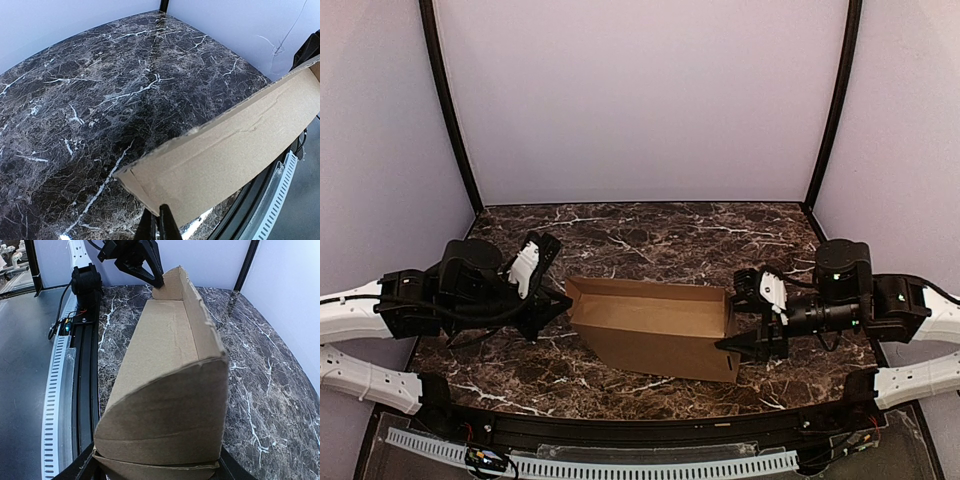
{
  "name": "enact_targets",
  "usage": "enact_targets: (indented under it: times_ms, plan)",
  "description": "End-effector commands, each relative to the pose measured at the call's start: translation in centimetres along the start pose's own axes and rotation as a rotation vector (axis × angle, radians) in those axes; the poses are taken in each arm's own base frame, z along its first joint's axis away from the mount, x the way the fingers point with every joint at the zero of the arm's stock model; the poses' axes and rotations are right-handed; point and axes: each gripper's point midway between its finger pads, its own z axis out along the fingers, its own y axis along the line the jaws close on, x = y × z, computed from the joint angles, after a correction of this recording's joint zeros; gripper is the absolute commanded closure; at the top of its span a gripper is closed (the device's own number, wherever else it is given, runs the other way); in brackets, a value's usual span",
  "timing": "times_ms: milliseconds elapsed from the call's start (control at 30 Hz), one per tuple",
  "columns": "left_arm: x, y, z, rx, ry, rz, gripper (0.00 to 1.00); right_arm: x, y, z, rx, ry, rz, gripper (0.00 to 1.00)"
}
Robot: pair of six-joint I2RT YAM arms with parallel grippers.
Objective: Fold the paper box
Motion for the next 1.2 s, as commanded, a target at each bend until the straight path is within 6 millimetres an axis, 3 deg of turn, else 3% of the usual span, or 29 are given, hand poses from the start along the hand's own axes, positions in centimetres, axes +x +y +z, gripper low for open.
enact_targets:
  times_ms: [0,600,1167]
  plan:
    - [-3.5,-3.4,-1.0,0.165,-0.1,-0.011,0.99,-0.3,0.6,0.7,-0.021,-0.026,-0.023,0.61]
    - [0.5,-1.6,0.6,0.086,-0.009,0.036,0.99,-1.0,0.7,-0.3,-0.02,-0.07,-0.018,0.61]
    - [0.4,-2.7,1.2,0.145,-0.015,0.01,0.99,-1.1,0.6,0.2,-0.016,-0.097,-0.011,0.61]
